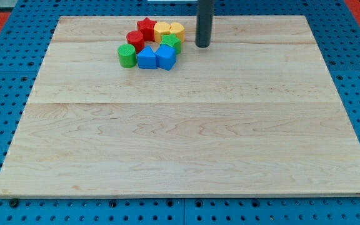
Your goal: Separate the blue blocks and the green star from the group of blocks
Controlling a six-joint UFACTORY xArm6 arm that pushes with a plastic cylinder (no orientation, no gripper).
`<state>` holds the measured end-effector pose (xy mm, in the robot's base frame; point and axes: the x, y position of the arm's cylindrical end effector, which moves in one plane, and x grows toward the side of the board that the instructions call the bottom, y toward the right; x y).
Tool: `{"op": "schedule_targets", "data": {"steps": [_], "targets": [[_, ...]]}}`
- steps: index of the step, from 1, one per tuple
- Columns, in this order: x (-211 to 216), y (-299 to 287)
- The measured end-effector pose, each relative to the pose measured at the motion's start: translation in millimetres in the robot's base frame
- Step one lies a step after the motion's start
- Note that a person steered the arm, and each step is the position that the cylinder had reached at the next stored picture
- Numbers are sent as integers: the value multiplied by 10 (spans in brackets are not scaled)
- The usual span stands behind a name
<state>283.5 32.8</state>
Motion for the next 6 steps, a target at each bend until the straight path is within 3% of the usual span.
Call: {"op": "schedule_targets", "data": {"steps": [2, 6], "targets": [[-156, -384], [335, -1417]]}}
